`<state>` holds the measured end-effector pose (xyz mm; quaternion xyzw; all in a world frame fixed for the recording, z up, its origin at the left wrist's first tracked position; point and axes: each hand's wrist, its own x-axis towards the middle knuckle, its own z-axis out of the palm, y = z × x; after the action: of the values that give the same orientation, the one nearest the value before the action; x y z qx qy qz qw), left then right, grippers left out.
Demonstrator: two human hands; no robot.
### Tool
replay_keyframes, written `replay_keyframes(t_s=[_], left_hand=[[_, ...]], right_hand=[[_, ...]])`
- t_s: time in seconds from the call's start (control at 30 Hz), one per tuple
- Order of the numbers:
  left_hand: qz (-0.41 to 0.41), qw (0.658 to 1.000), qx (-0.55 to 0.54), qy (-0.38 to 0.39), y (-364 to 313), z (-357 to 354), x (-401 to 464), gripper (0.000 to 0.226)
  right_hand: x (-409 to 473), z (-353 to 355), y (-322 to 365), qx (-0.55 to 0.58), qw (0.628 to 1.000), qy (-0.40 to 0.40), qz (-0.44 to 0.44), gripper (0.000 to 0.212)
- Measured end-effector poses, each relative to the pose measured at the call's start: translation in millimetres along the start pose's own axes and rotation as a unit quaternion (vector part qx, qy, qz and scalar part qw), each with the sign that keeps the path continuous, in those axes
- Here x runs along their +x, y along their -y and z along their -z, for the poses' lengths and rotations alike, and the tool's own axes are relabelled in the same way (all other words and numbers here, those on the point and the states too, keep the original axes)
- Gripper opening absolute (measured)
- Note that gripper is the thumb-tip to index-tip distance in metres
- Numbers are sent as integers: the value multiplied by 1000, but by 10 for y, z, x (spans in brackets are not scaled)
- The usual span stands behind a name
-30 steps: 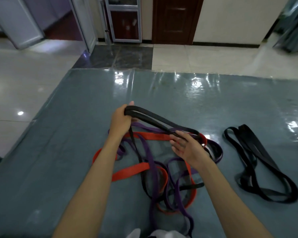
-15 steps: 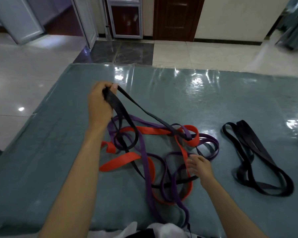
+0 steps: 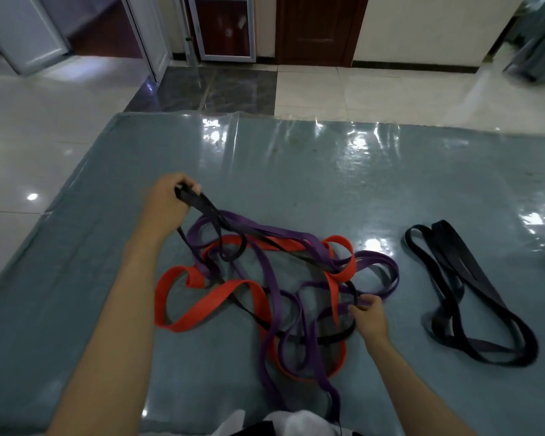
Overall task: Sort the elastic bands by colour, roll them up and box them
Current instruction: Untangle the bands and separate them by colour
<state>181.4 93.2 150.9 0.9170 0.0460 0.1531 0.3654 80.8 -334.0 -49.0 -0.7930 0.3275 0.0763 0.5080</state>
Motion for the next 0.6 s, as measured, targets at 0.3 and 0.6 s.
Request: replay_keyframes(t_s=[0.3,0.6], left_hand=[[52,966,131,218,230,-437,-159,29],[17,919,170,355,147,-816,-345,28]], right_hand=[[193,-71,140,49,997,60,10,33],[264,-138,242,-4,999,17,38,40]])
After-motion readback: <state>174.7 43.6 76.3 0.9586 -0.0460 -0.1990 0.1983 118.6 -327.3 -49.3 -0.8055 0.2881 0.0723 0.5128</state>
